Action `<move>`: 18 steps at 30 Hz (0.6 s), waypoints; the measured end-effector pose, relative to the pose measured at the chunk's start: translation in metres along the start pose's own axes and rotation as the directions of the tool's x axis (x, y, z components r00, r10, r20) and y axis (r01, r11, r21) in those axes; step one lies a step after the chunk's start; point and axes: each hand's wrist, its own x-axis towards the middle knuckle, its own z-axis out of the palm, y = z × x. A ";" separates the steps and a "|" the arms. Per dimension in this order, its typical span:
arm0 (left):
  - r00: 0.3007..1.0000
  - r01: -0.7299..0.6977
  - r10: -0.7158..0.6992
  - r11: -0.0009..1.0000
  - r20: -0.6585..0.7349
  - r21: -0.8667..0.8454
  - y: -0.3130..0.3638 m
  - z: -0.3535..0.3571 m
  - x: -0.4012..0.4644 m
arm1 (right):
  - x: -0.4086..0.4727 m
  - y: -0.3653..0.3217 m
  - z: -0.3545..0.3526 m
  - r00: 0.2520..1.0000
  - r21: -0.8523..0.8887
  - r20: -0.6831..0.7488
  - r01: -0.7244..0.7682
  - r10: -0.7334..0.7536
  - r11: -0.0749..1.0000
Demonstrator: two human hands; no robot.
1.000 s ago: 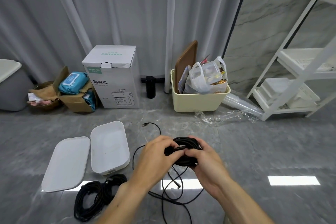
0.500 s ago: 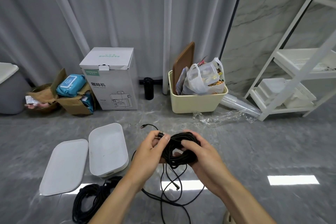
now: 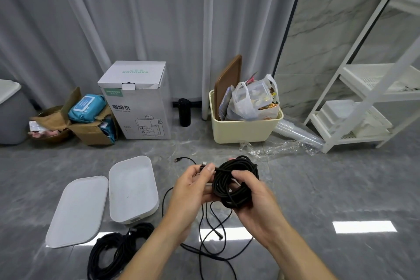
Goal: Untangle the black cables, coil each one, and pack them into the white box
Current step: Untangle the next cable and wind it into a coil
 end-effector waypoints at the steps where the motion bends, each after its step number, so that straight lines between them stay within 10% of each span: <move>1: 1.000 0.007 -0.007 1.000 0.005 -0.010 0.001 -0.001 0.000 | -0.001 -0.001 0.000 1.000 0.000 0.019 -0.004 0.004 1.000; 10: 0.988 -0.049 0.110 0.882 -0.105 0.469 -0.016 0.000 0.003 | -0.005 0.005 0.012 0.997 -0.102 0.081 0.027 -0.019 0.994; 18: 0.937 -0.351 0.275 0.720 0.217 0.599 -0.017 0.010 -0.008 | -0.006 0.006 0.019 1.000 -0.146 -0.015 0.012 -0.014 0.989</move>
